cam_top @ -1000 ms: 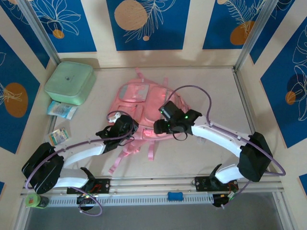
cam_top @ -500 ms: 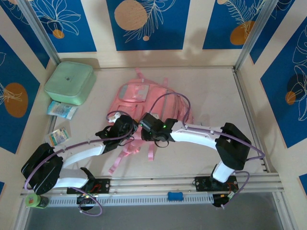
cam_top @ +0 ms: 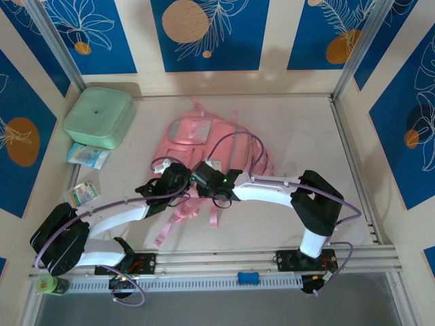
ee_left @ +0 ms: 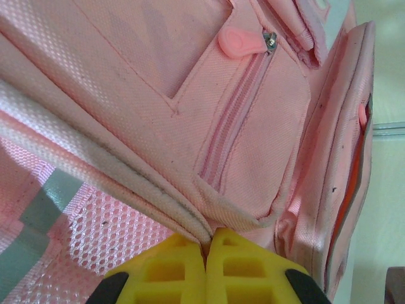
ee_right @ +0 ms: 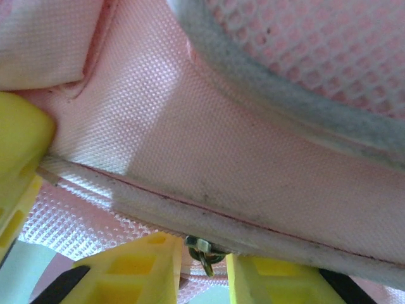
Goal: Pack books, pencil case, and school supplies into a backpack
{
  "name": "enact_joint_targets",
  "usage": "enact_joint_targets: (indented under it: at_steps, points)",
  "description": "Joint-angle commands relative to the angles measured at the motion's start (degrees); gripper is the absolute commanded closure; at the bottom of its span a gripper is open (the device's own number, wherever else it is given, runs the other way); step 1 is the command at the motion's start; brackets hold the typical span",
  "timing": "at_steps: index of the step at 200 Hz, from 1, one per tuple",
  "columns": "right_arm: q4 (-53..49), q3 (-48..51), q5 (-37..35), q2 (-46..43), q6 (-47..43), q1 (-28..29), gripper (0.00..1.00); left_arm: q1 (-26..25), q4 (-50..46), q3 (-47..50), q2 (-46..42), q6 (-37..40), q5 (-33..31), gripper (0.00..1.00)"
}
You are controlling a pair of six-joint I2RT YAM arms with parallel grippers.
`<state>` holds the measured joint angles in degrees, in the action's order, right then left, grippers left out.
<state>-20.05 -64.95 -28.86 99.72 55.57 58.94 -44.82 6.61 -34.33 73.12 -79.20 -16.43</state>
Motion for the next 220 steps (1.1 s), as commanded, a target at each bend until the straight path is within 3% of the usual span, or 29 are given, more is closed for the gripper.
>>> enact_joint_targets:
  at_steps: [1,92,165,186,220]
  points:
    - [1.60,-2.54,-4.90,1.23,0.11,0.15,0.78,-0.63,3.71,-1.54,-1.42,1.20,-0.20,1.00]
    - [3.61,-1.84,-6.77,-2.21,-7.06,0.47,0.88,-0.65,2.53,-1.26,-2.37,1.85,-1.54,1.00]
    - [-6.87,-0.04,-3.51,-7.26,-8.55,0.25,1.00,0.42,0.09,-2.08,-2.73,3.73,-2.98,1.00]
    - [-10.17,2.19,0.90,-9.37,-8.28,-0.91,1.00,0.81,0.51,-1.88,-2.71,3.26,-2.65,1.00]
    - [-15.72,5.45,1.54,-12.27,-9.17,-2.31,1.00,1.14,-0.76,-2.46,-3.27,3.92,-2.56,1.00]
